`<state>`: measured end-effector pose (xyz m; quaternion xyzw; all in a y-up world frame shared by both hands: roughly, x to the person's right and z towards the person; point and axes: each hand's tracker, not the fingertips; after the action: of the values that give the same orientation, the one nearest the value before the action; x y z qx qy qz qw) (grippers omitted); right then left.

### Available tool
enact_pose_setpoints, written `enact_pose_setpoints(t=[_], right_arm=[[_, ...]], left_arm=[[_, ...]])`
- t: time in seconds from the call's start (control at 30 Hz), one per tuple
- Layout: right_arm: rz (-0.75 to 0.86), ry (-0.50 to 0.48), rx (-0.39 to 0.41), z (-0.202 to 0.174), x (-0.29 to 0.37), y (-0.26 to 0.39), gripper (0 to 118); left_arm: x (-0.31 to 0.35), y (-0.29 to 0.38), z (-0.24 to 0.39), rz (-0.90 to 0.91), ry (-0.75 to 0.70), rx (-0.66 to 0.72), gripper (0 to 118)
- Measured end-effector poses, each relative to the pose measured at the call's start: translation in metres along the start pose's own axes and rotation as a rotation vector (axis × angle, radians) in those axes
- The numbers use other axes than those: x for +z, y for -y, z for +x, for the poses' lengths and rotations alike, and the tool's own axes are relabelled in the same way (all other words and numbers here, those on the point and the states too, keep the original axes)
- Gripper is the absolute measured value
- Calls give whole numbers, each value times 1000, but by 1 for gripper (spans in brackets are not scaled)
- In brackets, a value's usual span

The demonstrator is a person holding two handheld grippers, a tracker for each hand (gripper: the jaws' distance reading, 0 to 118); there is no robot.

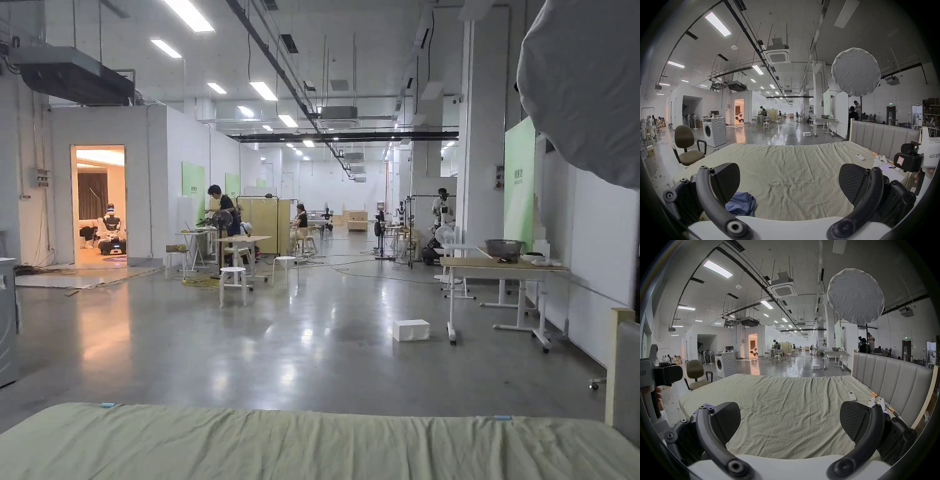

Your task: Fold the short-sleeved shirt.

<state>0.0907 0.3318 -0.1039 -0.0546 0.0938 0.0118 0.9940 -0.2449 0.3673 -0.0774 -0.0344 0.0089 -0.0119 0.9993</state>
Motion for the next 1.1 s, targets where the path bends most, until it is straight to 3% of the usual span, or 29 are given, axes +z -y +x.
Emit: enact_pose_setpoints(t=[0.6, 0.67, 0.77, 0.9, 1.0, 1.1], right_arm=[[-40, 0, -53, 3, -6, 4, 118], [-59, -8, -137, 5, -8, 2, 118], [-130, 113, -325, 6, -12, -9, 118], [-168, 84, -329, 4, -15, -22, 118], [-250, 147, -365, -6, -16, -26, 118], [-297, 87, -377, -5, -18, -26, 118]], left_arm=[[0, 1, 2, -23, 13, -18, 118], [0, 1, 2, -23, 14, -20, 118], [0, 1, 1, -28, 5, -26, 118], [0, 0, -1, -28, 5, -1, 118], [-2, -2, 0, -34, 16, 10, 118], [0, -8, -2, -28, 44, 48, 118]])
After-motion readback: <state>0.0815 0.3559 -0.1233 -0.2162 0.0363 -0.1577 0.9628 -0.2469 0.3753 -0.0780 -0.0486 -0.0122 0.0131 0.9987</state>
